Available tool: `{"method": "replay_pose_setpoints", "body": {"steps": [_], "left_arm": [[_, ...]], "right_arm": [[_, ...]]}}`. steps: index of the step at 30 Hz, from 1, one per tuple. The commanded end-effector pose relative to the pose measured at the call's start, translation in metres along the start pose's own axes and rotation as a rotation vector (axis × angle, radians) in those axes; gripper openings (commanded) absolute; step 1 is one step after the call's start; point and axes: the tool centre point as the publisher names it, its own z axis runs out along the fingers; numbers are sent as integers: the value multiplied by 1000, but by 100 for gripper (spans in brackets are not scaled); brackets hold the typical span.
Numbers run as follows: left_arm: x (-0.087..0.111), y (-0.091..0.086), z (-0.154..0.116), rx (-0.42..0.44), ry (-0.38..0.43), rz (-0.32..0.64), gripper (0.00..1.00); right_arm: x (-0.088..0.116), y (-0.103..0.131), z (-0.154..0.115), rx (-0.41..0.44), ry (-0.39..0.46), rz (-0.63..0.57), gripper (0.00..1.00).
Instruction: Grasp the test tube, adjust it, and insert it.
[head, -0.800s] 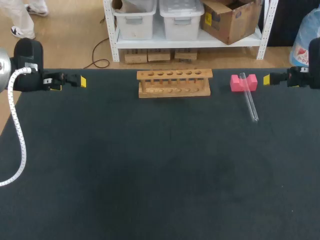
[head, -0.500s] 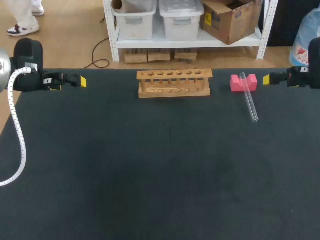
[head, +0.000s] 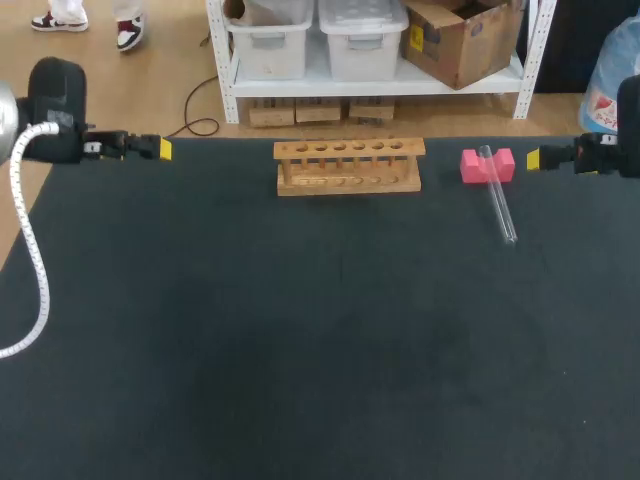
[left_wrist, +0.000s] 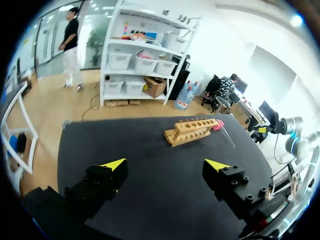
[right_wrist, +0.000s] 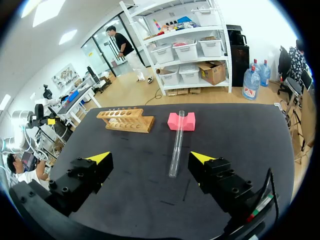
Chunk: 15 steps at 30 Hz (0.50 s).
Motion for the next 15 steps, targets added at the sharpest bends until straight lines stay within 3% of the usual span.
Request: {"method": "replay_pose_setpoints", "body": {"steps": [1,6,7,15], "left_arm": [[-15,20,12,298,-85,166,100],[-29,26,22,471,-130,326,100],[-30,28,24,479,-160,350,100],[-39,37,50,660,-181,492,100]], "right_arm": [[0,1,-1,7,0,0,100],[0,1,-1,7,0,0,100],[0,1,-1,7,0,0,100],[0,1,-1,7,0,0,100]]}}
